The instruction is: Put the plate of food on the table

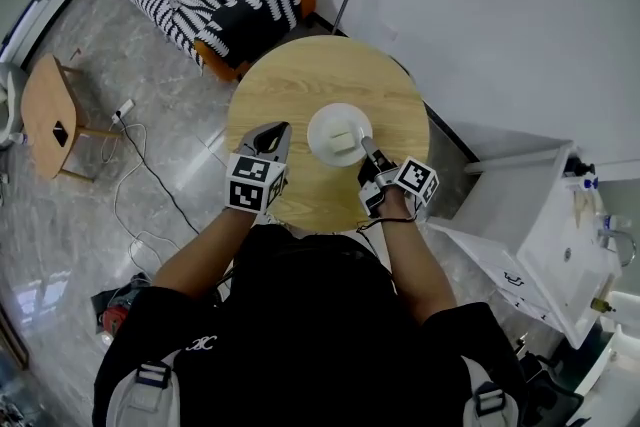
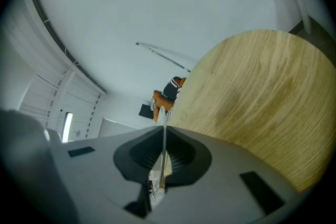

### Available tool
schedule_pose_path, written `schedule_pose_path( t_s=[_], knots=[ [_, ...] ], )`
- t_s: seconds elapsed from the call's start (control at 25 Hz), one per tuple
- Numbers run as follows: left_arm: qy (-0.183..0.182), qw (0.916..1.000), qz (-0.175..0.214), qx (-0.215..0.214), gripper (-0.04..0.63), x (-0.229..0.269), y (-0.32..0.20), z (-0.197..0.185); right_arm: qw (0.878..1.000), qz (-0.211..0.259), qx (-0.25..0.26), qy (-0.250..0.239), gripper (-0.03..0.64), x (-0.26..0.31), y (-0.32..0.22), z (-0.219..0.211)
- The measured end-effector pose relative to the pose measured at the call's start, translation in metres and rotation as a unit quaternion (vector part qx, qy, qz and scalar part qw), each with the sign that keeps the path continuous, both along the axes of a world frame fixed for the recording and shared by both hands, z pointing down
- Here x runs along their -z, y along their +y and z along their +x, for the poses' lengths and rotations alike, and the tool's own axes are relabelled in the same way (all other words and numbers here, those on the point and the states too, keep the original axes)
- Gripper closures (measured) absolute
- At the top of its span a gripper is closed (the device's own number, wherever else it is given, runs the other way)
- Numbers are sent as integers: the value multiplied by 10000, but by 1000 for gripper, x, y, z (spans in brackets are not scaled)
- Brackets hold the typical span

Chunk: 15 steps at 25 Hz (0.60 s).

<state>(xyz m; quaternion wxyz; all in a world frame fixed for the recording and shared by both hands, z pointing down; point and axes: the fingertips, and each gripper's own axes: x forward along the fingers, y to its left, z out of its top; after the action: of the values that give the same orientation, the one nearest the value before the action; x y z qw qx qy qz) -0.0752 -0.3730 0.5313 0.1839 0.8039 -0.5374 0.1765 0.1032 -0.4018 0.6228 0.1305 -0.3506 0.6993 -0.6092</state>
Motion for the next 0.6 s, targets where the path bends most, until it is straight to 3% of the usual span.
schedule_pose_path(
  t_s=[0.6],
  knots=[
    [-252,9995,-144,92,588,4,-1,-47,9984,-557,-86,-21,597,-66,-17,-28]
  ],
)
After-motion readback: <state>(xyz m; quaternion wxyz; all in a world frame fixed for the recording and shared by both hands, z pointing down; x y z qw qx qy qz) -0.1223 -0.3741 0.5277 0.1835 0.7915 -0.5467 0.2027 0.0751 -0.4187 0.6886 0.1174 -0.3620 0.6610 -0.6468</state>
